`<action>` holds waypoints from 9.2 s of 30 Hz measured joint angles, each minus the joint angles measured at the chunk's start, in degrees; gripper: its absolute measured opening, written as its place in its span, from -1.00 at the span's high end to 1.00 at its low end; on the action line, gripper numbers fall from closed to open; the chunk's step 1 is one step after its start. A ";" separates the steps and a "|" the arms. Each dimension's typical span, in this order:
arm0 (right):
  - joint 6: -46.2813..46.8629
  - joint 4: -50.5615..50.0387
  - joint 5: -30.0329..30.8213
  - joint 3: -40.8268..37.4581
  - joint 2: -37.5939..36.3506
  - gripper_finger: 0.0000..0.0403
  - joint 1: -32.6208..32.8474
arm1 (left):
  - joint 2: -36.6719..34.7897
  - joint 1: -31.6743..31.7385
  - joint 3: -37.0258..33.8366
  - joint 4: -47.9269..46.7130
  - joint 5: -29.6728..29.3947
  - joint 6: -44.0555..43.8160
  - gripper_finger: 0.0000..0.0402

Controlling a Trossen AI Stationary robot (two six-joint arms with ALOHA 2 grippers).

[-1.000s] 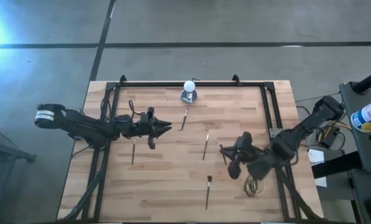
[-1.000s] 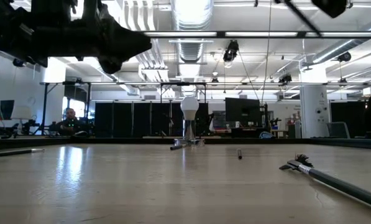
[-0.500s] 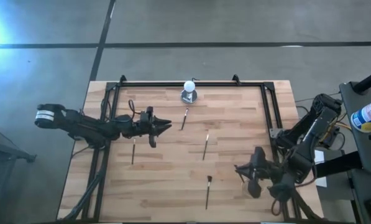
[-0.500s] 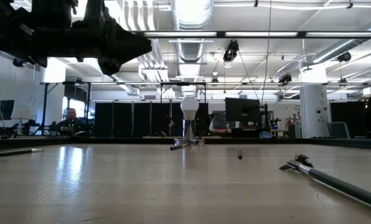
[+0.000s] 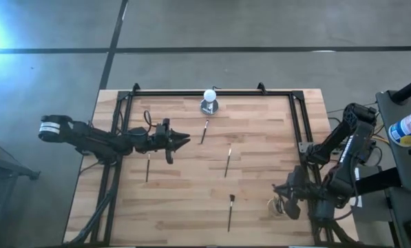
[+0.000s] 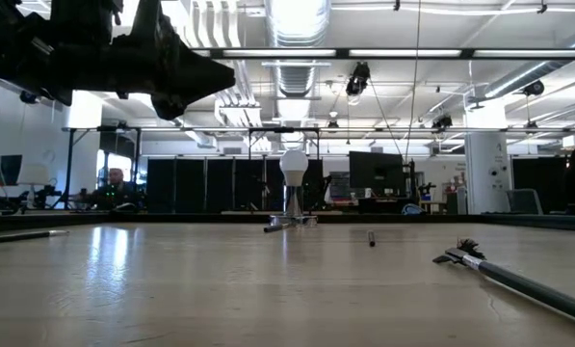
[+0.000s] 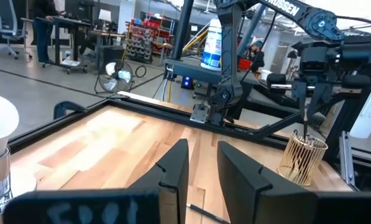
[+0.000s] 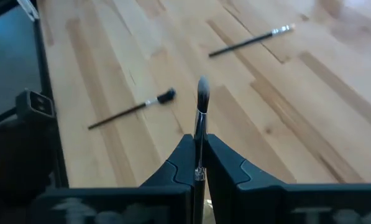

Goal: Pick & Place Makeup Supplies
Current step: Put the silver makeup brush into the gold makeup holder

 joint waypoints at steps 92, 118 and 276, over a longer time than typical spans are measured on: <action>-79.95 99.96 -43.39 -24.71 21.89 0.96 -69.48 | 0.15 -3.45 12.31 -103.89 -6.71 -67.88 0.47; -80.51 100.80 -43.40 -24.97 21.68 0.96 -69.48 | 0.04 -3.59 12.98 -93.15 -4.79 -58.27 0.63; -9.50 19.34 -5.65 -14.89 -8.65 0.82 -2.32 | 10.56 3.28 10.12 -12.06 7.50 -11.30 0.62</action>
